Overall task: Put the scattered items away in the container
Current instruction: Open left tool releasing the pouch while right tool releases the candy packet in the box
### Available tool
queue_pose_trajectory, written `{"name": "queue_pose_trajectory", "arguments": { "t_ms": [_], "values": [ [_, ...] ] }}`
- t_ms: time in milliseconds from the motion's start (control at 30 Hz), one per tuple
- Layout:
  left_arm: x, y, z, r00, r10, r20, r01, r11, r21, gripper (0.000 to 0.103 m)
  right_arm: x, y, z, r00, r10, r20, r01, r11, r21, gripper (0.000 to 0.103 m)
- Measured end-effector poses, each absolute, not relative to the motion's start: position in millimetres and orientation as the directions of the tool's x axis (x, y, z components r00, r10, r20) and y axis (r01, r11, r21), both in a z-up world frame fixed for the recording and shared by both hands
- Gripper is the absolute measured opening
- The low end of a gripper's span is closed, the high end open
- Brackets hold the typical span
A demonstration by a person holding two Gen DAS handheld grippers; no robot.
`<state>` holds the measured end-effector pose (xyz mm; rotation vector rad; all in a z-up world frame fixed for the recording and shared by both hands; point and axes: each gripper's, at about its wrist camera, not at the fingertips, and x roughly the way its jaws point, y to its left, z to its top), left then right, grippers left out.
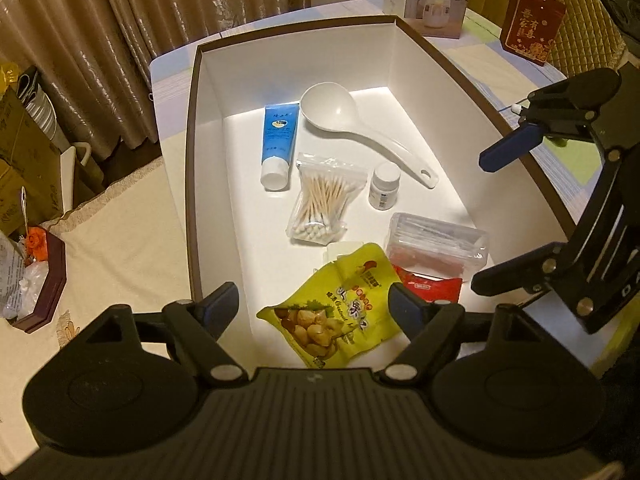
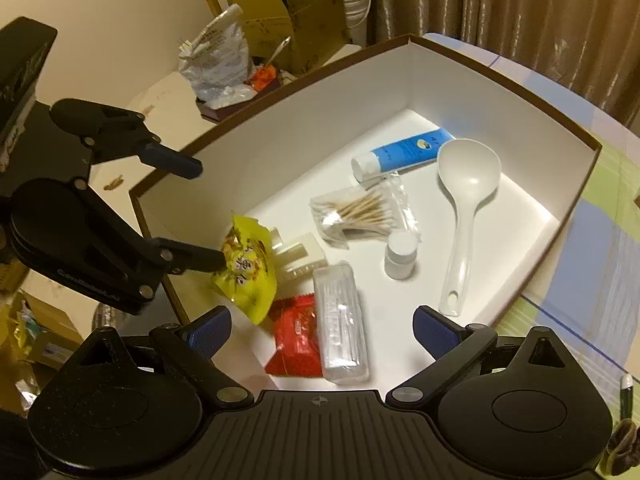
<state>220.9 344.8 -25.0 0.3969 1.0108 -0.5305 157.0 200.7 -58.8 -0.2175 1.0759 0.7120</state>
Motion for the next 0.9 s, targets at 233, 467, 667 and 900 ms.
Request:
{"name": "queue_pose_trajectory", "arguments": {
  "t_ms": [233,467,667,900],
  "values": [
    [215.4,343.9,-22.9,0.427,-0.231,-0.874,0.577,0.814,0.067,0.080,150.8,197.0,-57.6,0.299,0.408,-0.862,-0.622,0.769,0.148,0.102],
    [209.0,340.7,-18.9,0.437,-0.229,-0.870,0.574,0.815,0.074,0.084,143.7,193.7,-52.2,0.324,0.405,-0.855,-0.618,0.775,0.133,0.102],
    [203.6,337.7,-13.1,0.452,-0.225,-0.863,0.570,0.817,0.086,0.087,134.1,191.0,-45.1,0.350,0.403,-0.845,-0.618,0.778,0.115,0.102],
    [194.2,333.1,-6.7,0.469,-0.221,-0.855,0.566,0.818,0.099,0.089,121.5,187.8,-37.8,0.378,0.394,-0.838,-0.620,0.780,0.087,0.102]
  ]
}}
